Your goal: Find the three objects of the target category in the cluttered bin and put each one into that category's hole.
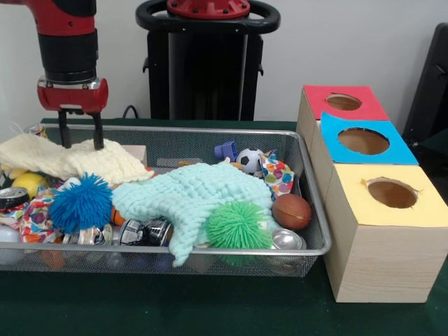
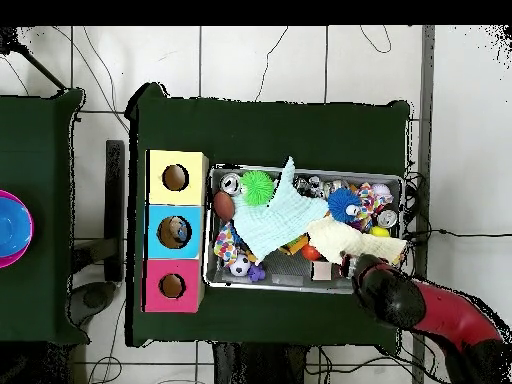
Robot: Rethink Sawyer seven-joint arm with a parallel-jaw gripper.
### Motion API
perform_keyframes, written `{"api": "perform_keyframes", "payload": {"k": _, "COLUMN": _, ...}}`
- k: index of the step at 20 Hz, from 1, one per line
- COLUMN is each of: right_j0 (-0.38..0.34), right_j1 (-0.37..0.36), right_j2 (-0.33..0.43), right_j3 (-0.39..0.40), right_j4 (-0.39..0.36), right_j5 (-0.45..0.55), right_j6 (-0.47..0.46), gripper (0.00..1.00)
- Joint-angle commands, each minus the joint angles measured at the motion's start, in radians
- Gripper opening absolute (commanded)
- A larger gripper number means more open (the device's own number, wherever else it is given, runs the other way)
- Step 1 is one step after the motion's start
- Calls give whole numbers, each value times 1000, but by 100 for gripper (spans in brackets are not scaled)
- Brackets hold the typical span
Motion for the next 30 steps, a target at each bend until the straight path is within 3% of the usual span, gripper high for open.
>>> {"api": "perform_keyframes", "payload": {"k": 1, "right_j0": 16, "right_j1": 101, "right_j2": -19, "right_j3": -113, "right_j4": 18, "right_j5": -126, "right_j6": 161, "gripper": 100}}
{"api": "perform_keyframes", "payload": {"k": 10, "right_j0": 15, "right_j1": 139, "right_j2": -18, "right_j3": -137, "right_j4": 29, "right_j5": -173, "right_j6": 151, "gripper": 100}}
{"api": "perform_keyframes", "payload": {"k": 11, "right_j0": 13, "right_j1": 140, "right_j2": -16, "right_j3": -135, "right_j4": 31, "right_j5": -180, "right_j6": 151, "gripper": 0}}
{"api": "perform_keyframes", "payload": {"k": 16, "right_j0": -16, "right_j1": 141, "right_j2": 23, "right_j3": -122, "right_j4": 44, "right_j5": -148, "right_j6": 129, "gripper": 0}}
{"api": "perform_keyframes", "payload": {"k": 22, "right_j0": -12, "right_j1": 108, "right_j2": 15, "right_j3": -91, "right_j4": 63, "right_j5": -108, "right_j6": 131, "gripper": 0}}
{"api": "perform_keyframes", "payload": {"k": 30, "right_j0": 21, "right_j1": -134, "right_j2": -8, "right_j3": 78, "right_j4": 148, "right_j5": -5, "right_j6": 158, "gripper": 0}}
